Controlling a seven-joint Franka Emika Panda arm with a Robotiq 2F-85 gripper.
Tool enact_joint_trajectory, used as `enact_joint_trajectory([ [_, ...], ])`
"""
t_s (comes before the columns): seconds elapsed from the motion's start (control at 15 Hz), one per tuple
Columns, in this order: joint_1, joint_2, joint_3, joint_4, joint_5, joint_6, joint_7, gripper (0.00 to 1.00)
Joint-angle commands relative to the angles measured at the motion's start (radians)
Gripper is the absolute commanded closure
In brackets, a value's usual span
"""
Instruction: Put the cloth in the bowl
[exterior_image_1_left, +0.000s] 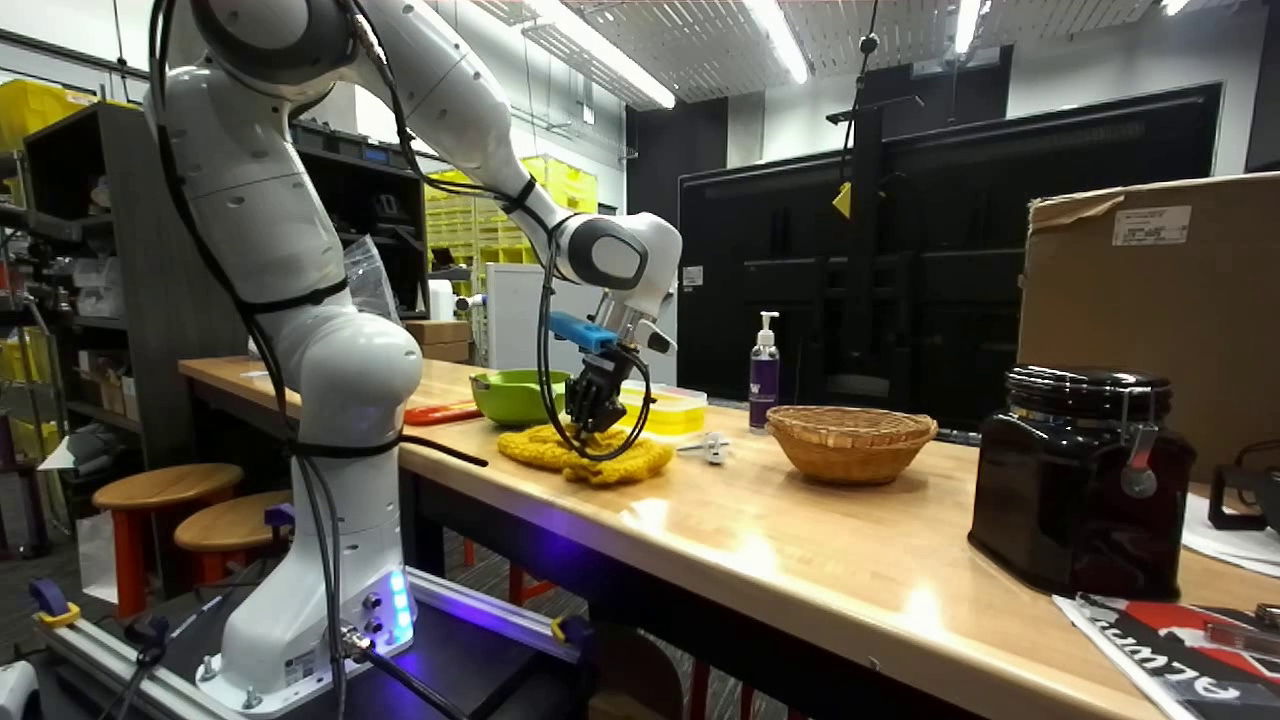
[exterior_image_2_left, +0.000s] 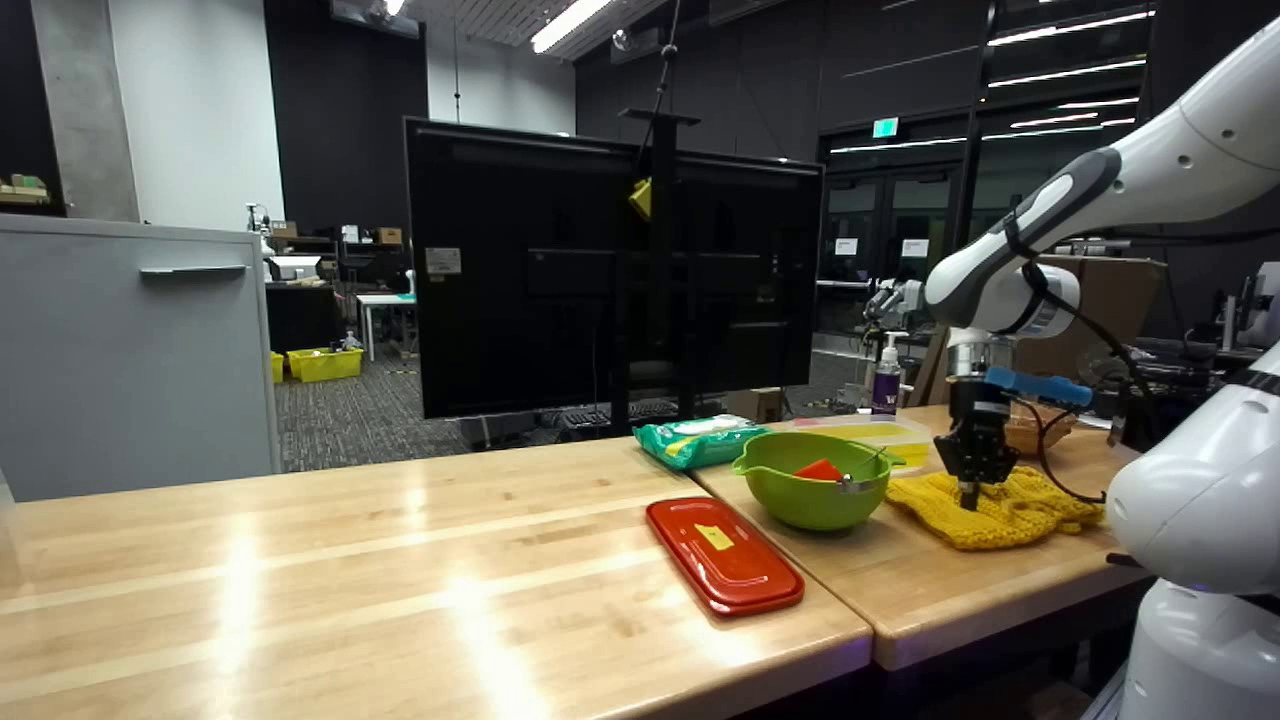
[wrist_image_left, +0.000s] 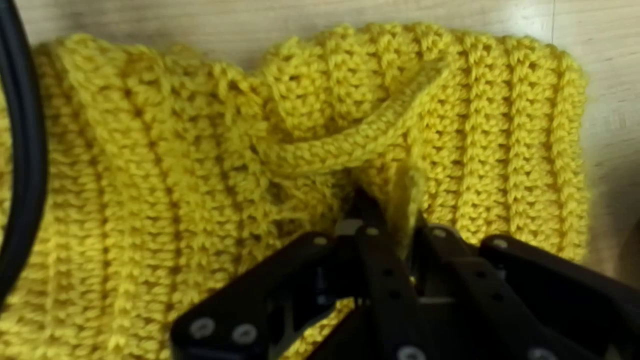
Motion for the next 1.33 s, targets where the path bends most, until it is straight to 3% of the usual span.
enact_joint_trajectory([
  [0.0, -0.008, 0.019, 0.006, -0.010, 0.022, 0.019, -0.024, 0.99],
  [0.47, -0.018, -0.020, 0.034, 0.020, -0.013, -0.060, 0.015, 0.98],
  [1.27, -0.003, -0.101, 0.130, 0.229, -0.049, -0.366, 0.148, 0.98],
])
